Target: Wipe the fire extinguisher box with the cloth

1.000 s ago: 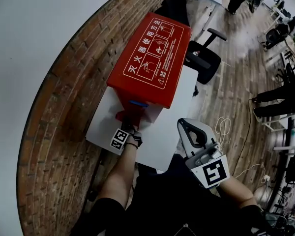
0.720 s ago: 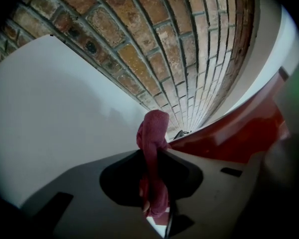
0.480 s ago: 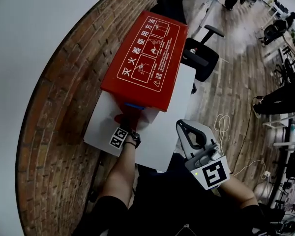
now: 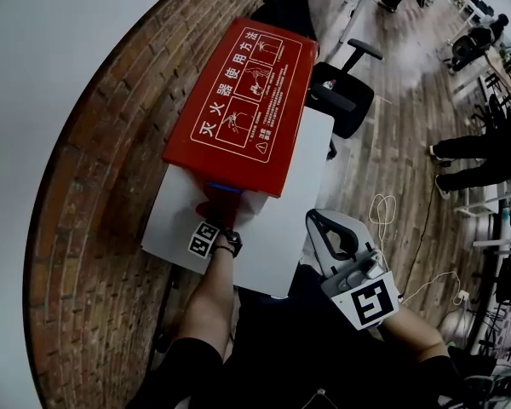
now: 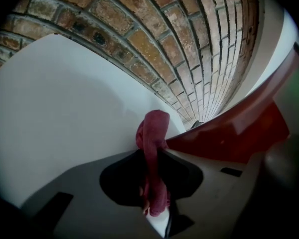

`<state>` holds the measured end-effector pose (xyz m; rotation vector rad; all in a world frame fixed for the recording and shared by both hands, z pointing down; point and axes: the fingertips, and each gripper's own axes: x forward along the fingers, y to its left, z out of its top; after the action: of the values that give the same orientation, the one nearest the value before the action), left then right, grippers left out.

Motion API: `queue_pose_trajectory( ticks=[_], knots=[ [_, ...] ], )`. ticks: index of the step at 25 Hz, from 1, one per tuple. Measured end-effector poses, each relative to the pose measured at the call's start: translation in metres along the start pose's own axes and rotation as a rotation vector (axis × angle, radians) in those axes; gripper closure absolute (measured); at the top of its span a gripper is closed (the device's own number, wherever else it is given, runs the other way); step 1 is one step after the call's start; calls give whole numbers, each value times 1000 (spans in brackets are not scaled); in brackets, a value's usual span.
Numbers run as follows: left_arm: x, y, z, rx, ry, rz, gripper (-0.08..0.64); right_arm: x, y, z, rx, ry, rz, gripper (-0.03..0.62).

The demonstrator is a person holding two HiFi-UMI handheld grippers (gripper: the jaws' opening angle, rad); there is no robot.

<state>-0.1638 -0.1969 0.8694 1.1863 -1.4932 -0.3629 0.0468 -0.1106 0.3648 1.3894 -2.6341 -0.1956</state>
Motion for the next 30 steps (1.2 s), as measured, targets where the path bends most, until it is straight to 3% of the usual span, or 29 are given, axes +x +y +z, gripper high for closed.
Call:
queue_pose_trajectory(
  ticks=[30],
  knots=[
    [-13, -13, -88, -46, 86, -33, 431, -6, -11, -9, 3, 15, 2, 572]
  ],
)
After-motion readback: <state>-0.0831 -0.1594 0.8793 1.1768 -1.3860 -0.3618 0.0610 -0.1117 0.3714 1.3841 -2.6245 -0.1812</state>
